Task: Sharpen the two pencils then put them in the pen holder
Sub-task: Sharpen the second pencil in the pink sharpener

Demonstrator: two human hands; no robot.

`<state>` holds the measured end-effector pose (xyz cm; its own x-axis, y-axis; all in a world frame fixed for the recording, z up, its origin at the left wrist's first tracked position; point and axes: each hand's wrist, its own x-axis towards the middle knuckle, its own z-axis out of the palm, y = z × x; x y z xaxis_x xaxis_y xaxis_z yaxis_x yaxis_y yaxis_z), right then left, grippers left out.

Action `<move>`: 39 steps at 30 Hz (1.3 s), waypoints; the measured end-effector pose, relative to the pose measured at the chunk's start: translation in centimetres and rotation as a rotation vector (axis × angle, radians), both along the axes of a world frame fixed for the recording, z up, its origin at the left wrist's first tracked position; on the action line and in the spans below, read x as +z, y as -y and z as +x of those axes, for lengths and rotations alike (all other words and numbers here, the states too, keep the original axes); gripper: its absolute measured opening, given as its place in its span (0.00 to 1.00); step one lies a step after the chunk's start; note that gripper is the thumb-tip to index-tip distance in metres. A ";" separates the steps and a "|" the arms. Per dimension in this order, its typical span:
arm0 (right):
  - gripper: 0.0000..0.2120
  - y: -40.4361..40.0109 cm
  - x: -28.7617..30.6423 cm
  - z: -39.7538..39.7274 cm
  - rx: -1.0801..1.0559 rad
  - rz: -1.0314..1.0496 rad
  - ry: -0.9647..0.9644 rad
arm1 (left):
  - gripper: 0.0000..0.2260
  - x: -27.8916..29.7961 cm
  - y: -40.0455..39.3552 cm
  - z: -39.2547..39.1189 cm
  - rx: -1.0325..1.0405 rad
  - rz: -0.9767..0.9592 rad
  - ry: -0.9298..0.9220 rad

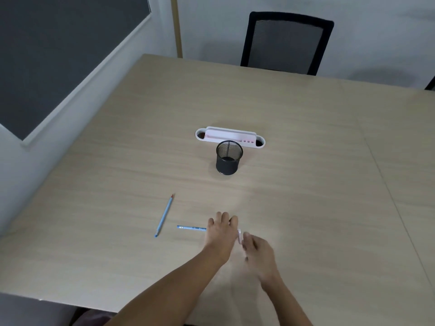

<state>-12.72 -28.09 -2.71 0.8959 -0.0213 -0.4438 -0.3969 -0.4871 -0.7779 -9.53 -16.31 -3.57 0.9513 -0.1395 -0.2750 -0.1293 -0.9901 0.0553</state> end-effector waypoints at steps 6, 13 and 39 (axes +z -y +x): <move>0.22 0.1 0.0 6.1 -0.010 0.057 -0.002 | 0.19 0.3 0.2 0.3 0.026 -0.024 -0.005; 0.12 -1.3 -4.1 5.1 -0.098 -0.105 -0.113 | 0.24 0.4 0.1 0.2 0.017 -0.002 -0.019; 0.15 -1.6 -3.5 0.4 -0.091 -0.156 -0.007 | 0.23 0.4 0.1 0.3 -0.030 0.024 0.000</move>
<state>-12.29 -26.48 -6.19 0.8838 -0.1712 -0.4353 -0.4503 -0.5633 -0.6928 -9.22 -16.41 -3.20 0.9468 -0.1611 -0.2786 -0.1588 -0.9868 0.0311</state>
